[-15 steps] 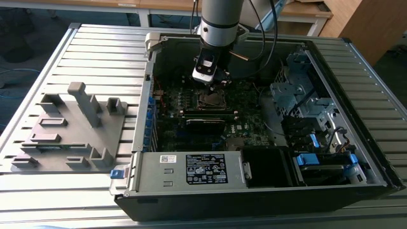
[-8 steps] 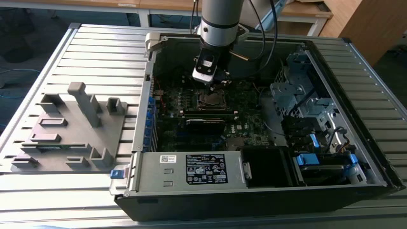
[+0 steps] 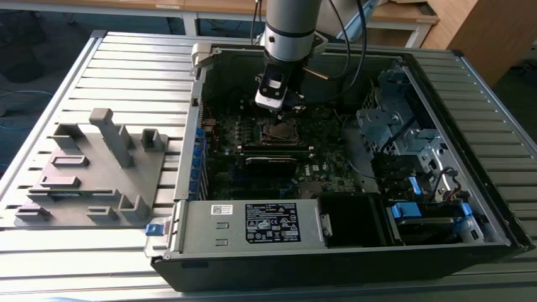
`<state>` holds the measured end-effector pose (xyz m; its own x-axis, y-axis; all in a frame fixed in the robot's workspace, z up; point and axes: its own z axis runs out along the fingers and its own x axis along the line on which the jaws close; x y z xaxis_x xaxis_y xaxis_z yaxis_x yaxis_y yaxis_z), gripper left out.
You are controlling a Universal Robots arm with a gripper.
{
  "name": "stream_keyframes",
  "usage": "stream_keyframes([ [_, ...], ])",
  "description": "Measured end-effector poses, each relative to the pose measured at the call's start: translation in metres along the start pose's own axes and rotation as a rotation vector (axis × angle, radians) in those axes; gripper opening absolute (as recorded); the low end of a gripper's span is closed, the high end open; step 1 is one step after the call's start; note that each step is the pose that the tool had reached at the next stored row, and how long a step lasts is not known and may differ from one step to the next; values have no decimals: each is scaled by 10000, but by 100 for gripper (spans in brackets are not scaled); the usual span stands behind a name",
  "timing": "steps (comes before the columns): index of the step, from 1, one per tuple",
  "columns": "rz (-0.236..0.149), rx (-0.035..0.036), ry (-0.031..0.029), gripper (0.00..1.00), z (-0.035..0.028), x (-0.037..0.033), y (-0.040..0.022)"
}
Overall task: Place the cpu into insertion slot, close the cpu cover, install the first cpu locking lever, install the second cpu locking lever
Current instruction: 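Close the cpu cover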
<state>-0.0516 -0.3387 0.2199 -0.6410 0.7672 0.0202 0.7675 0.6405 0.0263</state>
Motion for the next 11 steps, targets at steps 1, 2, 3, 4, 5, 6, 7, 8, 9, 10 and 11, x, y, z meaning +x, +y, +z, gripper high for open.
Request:
stream_keyframes([
  [1, -1, 0, 0, 11, 0, 0, 0],
  [2, -2, 1, 0, 11, 0, 0, 0],
  [3, -2, 1, 0, 11, 0, 0, 0],
  [4, -3, 1, 0, 11, 0, 0, 0],
  [5, -3, 0, 0, 11, 0, 0, 0],
  [6, -4, 0, 1, 11, 0, 0, 0],
  [7, -12, 0, 0, 11, 0, 0, 0],
  [8, -49, 2, 2, 11, 0, 0, 0],
  [9, -156, 3, 4, 11, 0, 0, 0],
  [10, -299, 6, 8, 11, 1, 0, 0],
  [11, -460, 9, 12, 11, 1, 0, 0],
])
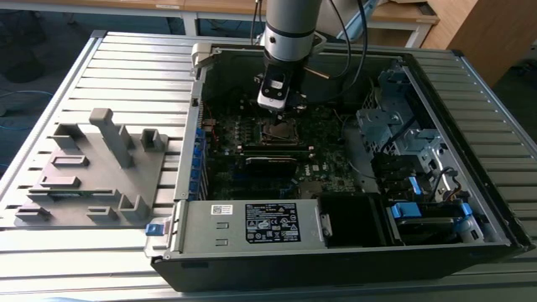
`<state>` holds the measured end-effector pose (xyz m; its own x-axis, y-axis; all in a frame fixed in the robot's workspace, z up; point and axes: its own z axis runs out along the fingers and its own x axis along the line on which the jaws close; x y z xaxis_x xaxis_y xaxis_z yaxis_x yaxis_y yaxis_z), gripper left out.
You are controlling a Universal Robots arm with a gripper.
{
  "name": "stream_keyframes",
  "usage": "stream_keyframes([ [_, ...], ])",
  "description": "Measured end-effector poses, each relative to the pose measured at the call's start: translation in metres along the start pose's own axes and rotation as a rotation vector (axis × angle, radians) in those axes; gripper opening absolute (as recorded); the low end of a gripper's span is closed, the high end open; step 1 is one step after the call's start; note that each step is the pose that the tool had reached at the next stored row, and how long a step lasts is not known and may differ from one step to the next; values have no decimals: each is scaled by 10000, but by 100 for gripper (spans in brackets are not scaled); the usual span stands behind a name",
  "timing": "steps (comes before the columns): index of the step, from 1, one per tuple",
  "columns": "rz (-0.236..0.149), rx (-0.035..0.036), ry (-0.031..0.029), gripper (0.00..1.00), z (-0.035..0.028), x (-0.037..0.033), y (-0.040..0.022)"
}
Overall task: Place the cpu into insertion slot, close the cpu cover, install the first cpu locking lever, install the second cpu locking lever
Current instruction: 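Close the cpu cover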
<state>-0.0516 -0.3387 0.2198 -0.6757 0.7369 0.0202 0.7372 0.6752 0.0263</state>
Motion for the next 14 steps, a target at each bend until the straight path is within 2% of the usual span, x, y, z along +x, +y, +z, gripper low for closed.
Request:
stream_keyframes([
  [14, -2521, 51, 66, 11, 7, 0, 0],
])
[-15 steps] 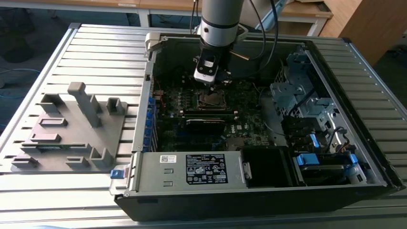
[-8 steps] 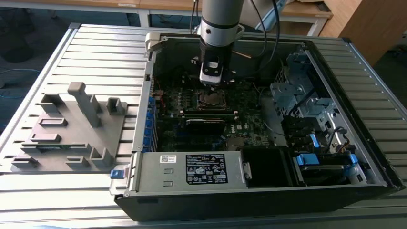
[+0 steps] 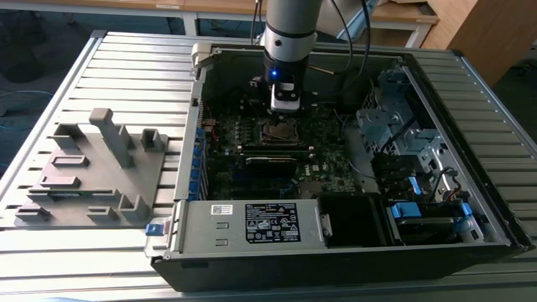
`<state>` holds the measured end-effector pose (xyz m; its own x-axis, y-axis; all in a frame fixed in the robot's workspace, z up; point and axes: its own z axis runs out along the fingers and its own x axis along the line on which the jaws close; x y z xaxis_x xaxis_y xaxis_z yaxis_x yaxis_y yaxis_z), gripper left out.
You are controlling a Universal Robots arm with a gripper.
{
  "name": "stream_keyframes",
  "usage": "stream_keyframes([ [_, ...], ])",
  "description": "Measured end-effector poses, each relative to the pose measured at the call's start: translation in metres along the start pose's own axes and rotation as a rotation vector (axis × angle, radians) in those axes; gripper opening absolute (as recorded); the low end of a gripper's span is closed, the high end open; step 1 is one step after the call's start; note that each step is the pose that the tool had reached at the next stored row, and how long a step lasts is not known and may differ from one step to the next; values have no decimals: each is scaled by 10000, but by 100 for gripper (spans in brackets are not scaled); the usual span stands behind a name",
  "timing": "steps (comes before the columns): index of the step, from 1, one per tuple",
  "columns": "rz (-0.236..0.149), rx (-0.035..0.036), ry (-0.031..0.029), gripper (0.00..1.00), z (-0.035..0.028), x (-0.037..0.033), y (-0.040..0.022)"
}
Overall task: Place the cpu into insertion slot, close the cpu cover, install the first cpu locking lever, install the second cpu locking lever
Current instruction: 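Close the cpu cover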
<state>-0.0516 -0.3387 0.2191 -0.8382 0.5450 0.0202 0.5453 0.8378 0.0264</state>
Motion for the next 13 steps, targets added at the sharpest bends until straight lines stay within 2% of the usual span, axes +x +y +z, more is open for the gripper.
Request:
stream_keyframes([
  [13, -2361, 47, 60, 11, 12, 0, 0],
])
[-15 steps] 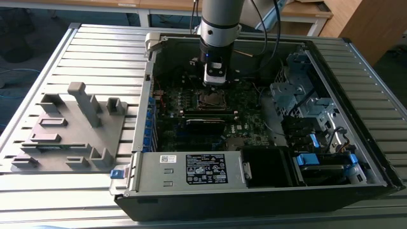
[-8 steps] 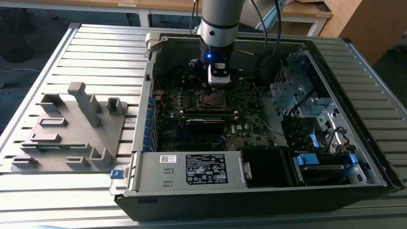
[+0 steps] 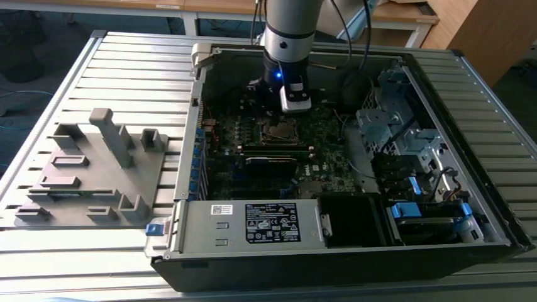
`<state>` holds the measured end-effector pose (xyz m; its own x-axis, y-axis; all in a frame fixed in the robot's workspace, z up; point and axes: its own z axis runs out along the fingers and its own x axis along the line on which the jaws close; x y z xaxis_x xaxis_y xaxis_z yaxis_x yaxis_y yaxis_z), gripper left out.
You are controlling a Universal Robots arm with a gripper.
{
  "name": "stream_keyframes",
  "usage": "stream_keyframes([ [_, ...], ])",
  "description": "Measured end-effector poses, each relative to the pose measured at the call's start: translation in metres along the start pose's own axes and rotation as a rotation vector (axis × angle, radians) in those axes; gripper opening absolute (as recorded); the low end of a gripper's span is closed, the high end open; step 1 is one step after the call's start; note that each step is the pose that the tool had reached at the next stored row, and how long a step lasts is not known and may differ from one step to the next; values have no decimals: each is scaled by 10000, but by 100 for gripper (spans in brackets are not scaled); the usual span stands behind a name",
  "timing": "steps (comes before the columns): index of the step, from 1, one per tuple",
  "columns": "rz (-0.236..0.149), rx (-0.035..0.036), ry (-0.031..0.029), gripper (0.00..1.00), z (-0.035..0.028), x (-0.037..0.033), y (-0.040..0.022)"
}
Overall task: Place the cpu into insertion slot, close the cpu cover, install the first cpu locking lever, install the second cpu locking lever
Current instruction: 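Close the cpu cover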
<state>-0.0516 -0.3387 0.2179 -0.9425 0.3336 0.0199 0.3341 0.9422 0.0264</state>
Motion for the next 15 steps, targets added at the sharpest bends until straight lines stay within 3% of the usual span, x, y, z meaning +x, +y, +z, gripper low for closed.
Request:
stream_keyframes([
  [15, -2742, 49, 57, 11, 23, -1, -1],
])
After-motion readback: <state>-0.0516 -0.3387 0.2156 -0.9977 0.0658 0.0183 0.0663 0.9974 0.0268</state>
